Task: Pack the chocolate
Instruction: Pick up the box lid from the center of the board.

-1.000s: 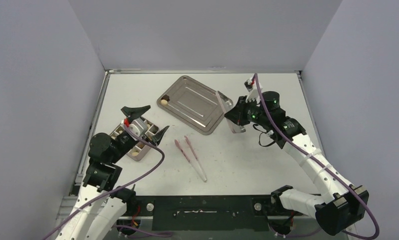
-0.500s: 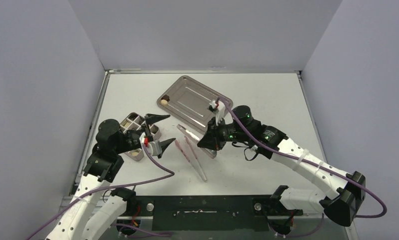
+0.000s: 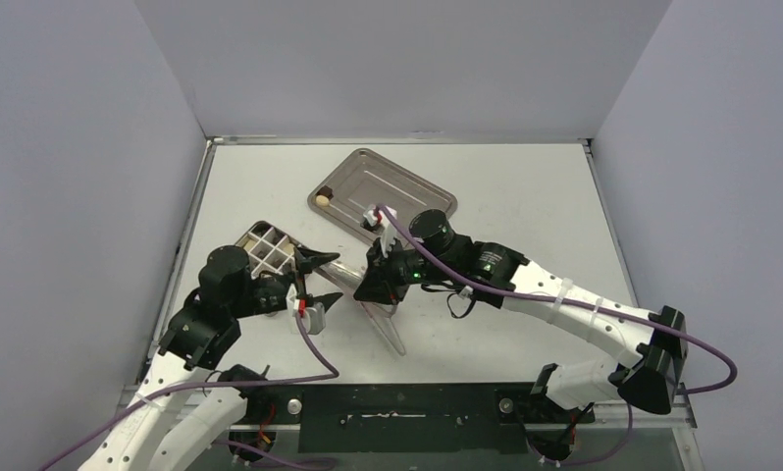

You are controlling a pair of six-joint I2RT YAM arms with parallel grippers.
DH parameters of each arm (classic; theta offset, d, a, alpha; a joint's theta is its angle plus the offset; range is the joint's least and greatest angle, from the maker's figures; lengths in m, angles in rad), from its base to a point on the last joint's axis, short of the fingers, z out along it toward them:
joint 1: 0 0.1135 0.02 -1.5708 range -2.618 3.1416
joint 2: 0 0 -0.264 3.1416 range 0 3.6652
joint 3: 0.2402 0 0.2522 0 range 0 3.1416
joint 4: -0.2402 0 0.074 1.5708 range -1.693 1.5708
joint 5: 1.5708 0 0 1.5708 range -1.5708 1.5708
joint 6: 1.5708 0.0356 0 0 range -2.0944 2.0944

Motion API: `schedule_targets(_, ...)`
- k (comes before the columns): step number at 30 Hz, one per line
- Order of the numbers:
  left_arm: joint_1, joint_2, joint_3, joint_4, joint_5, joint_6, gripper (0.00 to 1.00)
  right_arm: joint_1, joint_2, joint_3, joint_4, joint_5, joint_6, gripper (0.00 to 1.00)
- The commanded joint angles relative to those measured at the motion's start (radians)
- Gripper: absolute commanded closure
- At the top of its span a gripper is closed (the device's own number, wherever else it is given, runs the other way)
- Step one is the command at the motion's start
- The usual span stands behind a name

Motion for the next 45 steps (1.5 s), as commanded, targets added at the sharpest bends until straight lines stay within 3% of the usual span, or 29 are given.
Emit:
schedule_targets(1, -0.038, 0.017, 0.03, -0.105, -0.038, 0.066, 0.36, 0.04, 0.043, 0.092, 0.01, 0.032, -0.062, 1.0)
schedule_targets(9, -0.077, -0.019, 0.028, -0.137, -0.068, 0.055, 0.6, 0.049, 0.062, 0.145, 0.008, 0.045, -0.091, 1.0)
schedule_targets(13, -0.077, -0.014, 0.03, -0.055, -0.073, -0.098, 0.79, 0.049, 0.068, 0.158, 0.012, 0.055, -0.115, 1.0)
schedule_targets(18, -0.077, 0.008, 0.032, 0.033, -0.024, -0.28, 1.0, 0.034, 0.055, 0.165, 0.079, 0.081, -0.097, 0.9)
schedule_targets(24, -0.076, 0.006, 0.014, 0.127, -0.056, -0.484, 1.0, -0.063, -0.014, 0.115, 0.239, 0.187, 0.002, 0.67)
schedule_targets(28, -0.074, -0.023, -0.025, 0.253, -0.251, -0.681, 1.0, -0.162, -0.125, 0.032, 0.327, 0.369, 0.162, 0.45)
schedule_targets(32, -0.071, -0.015, 0.008, 0.317, -0.443, -0.833, 1.0, -0.176, -0.222, -0.101, 0.51, 0.46, 0.169, 0.25)
schedule_targets(35, -0.069, 0.011, 0.071, 0.309, -0.532, -0.909, 1.0, -0.182, -0.228, -0.16, 0.566, 0.448, 0.184, 0.08)
schedule_targets(40, -0.069, 0.023, 0.165, 0.314, -0.781, -1.174, 1.0, -0.243, -0.126, -0.157, 0.604, 0.37, 0.263, 0.02)
schedule_targets(45, -0.069, 0.03, 0.236, 0.319, -0.865, -1.299, 1.0, -0.409, -0.028, -0.273, 0.994, 0.044, 0.492, 0.0)
